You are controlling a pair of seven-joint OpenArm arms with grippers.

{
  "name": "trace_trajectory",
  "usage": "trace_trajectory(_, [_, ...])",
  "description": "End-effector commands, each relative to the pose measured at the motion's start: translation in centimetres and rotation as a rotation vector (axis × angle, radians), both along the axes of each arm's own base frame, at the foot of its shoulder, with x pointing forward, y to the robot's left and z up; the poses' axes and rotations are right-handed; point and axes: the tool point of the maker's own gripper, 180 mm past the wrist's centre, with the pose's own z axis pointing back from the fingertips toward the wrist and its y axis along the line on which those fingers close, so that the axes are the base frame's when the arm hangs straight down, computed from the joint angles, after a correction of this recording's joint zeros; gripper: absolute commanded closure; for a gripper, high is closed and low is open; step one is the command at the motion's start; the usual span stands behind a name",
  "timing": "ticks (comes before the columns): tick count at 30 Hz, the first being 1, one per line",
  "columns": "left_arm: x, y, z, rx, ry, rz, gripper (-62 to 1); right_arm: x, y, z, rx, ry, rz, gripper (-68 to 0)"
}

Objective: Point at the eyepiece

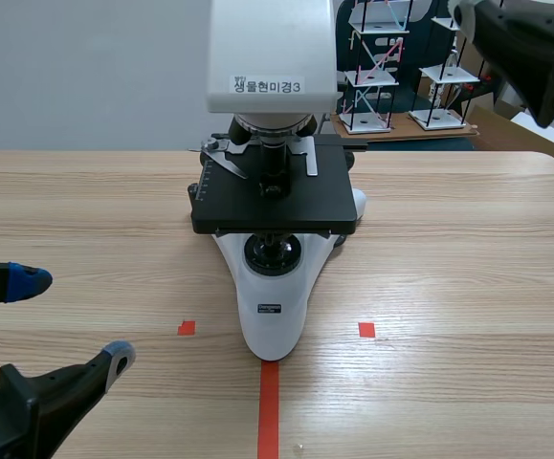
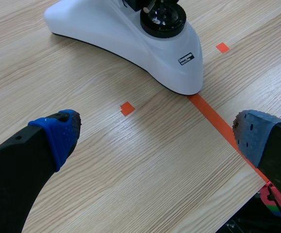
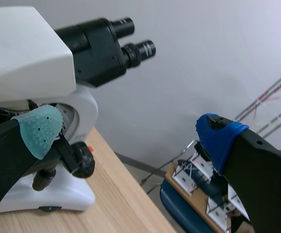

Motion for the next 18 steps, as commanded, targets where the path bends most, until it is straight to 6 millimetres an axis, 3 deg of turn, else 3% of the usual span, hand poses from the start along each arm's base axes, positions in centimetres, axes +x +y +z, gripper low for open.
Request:
trace_trajectory(1, [0.1,-0.4,0.6,-0.024,-0.019,-0.004,-62.3,0.8,-0.1,0.8,0.005,-0.03,0.002,-60.4])
trace_trajectory(4, [0.2,-0.5,0.7,-0.027,-0.023,-0.004,-62.3,2.1,0.3,1.1,0.001,-0.038,0.017,-59.3])
trace_trajectory(12, [0.4,-0.6,1.3,-0.049,-0.056,-0.005,-62.3,5.7,1.2,1.4,-0.017,-0.043,0.039,-21.2])
trace_trajectory(18, [0.4,-0.6,1.4,-0.053,-0.061,-0.005,-62.3,7.9,2.6,1.8,0.01,-0.033,0.069,-5.7])
